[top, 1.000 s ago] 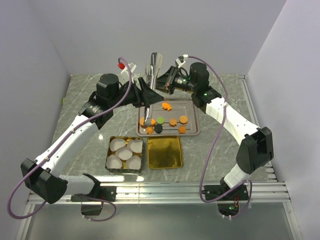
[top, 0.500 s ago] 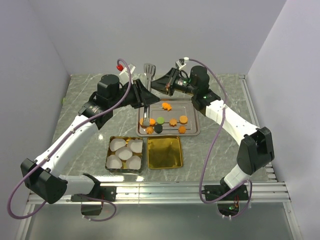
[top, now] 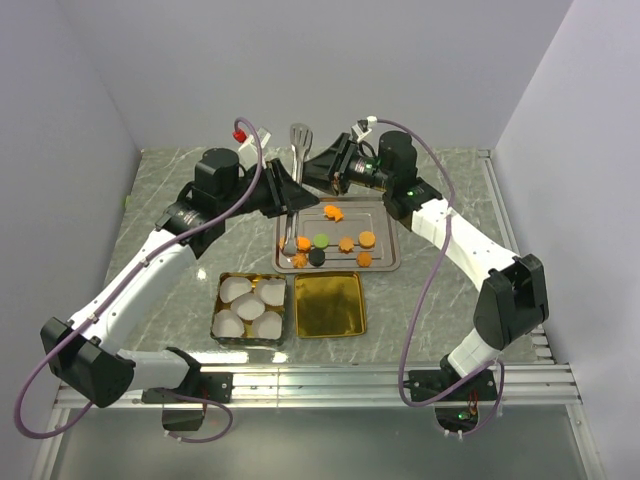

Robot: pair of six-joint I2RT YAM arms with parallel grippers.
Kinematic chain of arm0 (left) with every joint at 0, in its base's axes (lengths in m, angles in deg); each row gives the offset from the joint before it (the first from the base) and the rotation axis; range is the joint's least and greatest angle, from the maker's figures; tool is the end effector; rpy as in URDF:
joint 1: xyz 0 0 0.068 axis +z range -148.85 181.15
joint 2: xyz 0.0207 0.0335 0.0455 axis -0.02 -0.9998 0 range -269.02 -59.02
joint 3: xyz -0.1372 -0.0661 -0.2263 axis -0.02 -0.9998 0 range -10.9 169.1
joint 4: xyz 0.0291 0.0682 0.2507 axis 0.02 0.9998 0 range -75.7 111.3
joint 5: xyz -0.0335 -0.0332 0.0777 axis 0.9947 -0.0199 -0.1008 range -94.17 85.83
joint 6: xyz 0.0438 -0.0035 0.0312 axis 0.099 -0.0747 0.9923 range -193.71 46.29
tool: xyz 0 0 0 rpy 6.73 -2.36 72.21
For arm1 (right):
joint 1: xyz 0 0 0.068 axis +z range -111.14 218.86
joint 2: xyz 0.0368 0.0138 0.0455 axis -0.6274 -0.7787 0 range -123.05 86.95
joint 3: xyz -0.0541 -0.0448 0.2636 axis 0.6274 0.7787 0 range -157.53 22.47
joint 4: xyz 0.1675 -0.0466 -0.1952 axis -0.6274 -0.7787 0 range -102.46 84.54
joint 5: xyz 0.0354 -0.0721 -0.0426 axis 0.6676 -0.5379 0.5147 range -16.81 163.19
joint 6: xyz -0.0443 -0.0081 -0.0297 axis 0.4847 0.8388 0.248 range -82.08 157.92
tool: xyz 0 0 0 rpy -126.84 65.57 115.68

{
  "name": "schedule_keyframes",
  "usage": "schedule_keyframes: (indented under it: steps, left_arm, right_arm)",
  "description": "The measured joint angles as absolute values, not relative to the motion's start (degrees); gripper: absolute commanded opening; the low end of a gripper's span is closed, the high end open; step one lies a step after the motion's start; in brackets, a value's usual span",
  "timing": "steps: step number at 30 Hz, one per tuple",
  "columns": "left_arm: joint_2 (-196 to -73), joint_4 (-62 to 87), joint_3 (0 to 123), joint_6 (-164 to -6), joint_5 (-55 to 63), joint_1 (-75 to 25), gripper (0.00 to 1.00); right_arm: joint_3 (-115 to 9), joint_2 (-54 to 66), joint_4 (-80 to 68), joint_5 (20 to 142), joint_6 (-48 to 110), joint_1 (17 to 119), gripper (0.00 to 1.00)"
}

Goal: Pack the cookies

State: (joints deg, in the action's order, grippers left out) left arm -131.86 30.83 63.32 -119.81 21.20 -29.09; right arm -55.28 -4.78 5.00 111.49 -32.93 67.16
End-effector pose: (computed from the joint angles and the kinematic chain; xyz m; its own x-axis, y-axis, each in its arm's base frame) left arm 0.2411 -0.1582 0.4039 -0.7419 -0.3212 -0.5885 0.4005 0.4916 -0.7732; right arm 0.3259 0.2004 0.3701 -0.8838 0.3661 -0.2913 -0.2495 0.1579 0.9554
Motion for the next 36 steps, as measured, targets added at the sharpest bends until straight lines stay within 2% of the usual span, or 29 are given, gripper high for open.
schedule_keyframes:
  steps: [8, 17, 27, 36]
  left_arm:
    - [-132.7, 34.4, 65.9, -119.3, 19.5, -29.1, 0.38]
    - [-133.0, 34.8, 67.6, -117.9, 18.4, -28.6, 0.34]
    - [-140.9, 45.2, 76.4, -111.3, 11.0, -27.4, 0.42]
    - [-151.3, 57.3, 74.9, -106.2, 1.8, -31.2, 0.49]
  right_arm:
    - [-56.3, -3.1, -3.4, 110.5, -27.0, 64.9, 0.53]
    - [-50.5, -0.1, -8.2, 110.7, -23.9, 57.4, 0.55]
    - [-45.0, 5.3, -21.7, 108.5, -12.7, 52.7, 0.55]
    - [-38.2, 12.8, -33.2, 103.4, -3.2, 51.5, 0.54]
